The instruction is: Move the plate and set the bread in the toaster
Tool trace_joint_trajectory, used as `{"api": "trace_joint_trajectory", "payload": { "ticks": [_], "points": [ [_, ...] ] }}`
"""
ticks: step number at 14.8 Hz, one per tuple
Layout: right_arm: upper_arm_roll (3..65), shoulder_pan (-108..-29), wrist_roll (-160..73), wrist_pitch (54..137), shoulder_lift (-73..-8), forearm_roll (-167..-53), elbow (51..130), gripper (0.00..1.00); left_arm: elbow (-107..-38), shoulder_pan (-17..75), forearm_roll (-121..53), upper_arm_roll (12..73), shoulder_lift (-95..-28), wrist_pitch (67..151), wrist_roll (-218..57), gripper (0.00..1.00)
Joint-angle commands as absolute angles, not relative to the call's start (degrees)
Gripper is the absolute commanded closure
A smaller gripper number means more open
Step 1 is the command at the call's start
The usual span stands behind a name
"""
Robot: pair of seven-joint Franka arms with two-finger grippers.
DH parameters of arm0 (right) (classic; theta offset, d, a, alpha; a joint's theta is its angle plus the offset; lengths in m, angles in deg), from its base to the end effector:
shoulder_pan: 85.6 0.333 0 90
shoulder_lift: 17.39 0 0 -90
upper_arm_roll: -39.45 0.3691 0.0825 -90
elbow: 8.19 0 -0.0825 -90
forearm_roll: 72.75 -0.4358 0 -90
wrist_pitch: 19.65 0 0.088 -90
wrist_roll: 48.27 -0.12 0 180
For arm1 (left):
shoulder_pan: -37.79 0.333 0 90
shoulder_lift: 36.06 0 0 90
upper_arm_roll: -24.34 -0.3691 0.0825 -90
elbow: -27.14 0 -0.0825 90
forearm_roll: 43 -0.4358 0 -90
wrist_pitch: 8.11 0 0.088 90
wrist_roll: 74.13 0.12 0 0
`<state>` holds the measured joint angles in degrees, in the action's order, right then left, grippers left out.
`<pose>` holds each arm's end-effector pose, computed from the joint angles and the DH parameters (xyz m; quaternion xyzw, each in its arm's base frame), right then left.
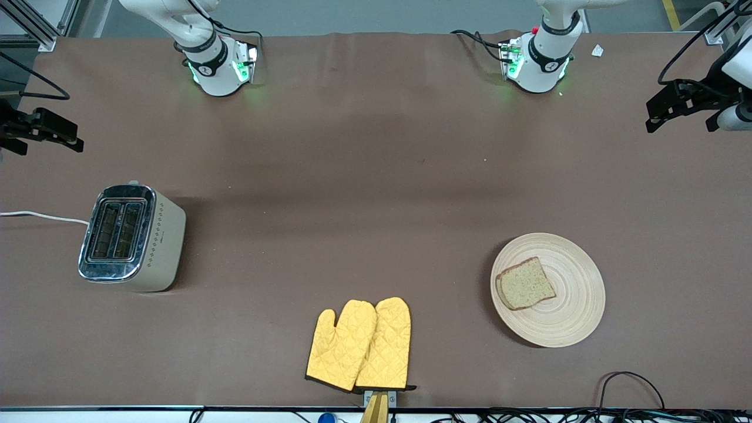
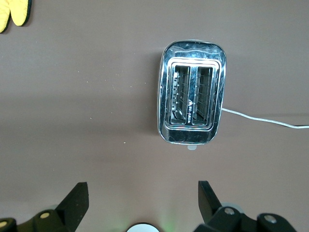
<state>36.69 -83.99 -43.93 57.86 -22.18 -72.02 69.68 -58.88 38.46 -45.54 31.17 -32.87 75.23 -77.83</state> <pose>0.6114 -0.0124 0.7041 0.9986 0.0267 -0.0452 0.0061 0.5702 -0.0583 0.7231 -0.9995 0.0187 -0.0064 0.0249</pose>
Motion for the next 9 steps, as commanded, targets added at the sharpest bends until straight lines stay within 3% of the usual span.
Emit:
{"api": "trace_joint_trajectory", "payload": {
  "ticks": [1, 9],
  "points": [
    [36.72, -84.11, -44.84, 58.56, -21.88, -72.75, 69.94, 0.0, -57.85, 38.67, -44.68, 31.19, -33.77, 74.5, -77.03, 0.0],
    [36.72, -83.49, -44.93, 58.31, -21.79, -72.75, 69.86, 0.0, -55.74, 40.07, -43.1, 29.79, -39.04, 75.72, -73.96, 0.0]
  ]
}}
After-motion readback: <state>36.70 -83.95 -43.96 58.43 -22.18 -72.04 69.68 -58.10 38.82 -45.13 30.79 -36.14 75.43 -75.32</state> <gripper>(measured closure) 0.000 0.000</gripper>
